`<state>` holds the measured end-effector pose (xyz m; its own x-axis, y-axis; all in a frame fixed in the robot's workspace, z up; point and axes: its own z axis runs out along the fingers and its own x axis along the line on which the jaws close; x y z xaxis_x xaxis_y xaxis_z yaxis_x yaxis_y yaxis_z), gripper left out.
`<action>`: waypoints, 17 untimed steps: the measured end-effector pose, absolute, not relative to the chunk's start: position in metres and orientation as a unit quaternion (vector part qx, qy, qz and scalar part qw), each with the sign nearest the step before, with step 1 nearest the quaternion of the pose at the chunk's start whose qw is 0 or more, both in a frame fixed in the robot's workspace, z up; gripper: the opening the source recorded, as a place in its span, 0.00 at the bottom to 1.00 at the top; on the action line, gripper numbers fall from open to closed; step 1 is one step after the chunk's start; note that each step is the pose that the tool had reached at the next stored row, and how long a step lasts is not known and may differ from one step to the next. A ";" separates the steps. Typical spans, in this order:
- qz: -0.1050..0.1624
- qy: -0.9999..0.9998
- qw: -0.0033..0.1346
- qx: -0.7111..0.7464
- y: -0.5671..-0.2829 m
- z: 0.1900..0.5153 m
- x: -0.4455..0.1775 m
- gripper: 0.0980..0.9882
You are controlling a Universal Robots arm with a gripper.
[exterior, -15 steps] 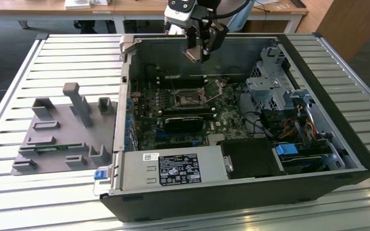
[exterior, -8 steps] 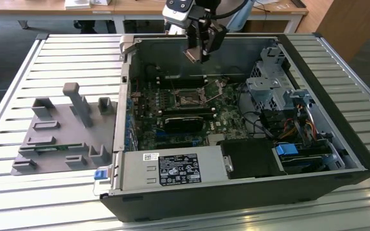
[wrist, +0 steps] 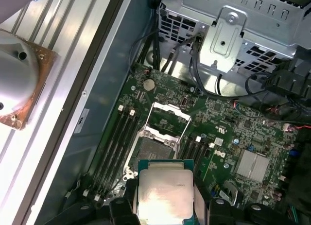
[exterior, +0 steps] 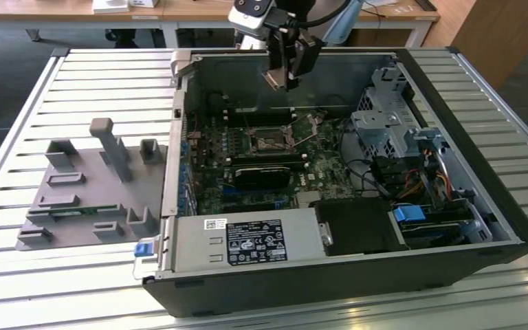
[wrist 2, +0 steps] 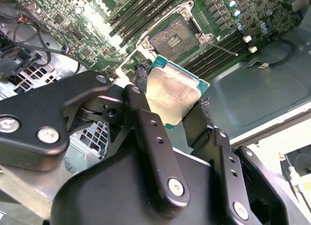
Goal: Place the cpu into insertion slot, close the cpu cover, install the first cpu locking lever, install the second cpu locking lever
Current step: 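Place the cpu into insertion slot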
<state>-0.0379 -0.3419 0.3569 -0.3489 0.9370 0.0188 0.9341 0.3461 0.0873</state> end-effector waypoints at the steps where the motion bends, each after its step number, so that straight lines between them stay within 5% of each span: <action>1: 0.041 0.818 0.017 0.574 -0.342 0.357 -0.038 0.50; 17: 0.039 0.768 0.021 0.639 -0.342 0.355 -0.038 0.50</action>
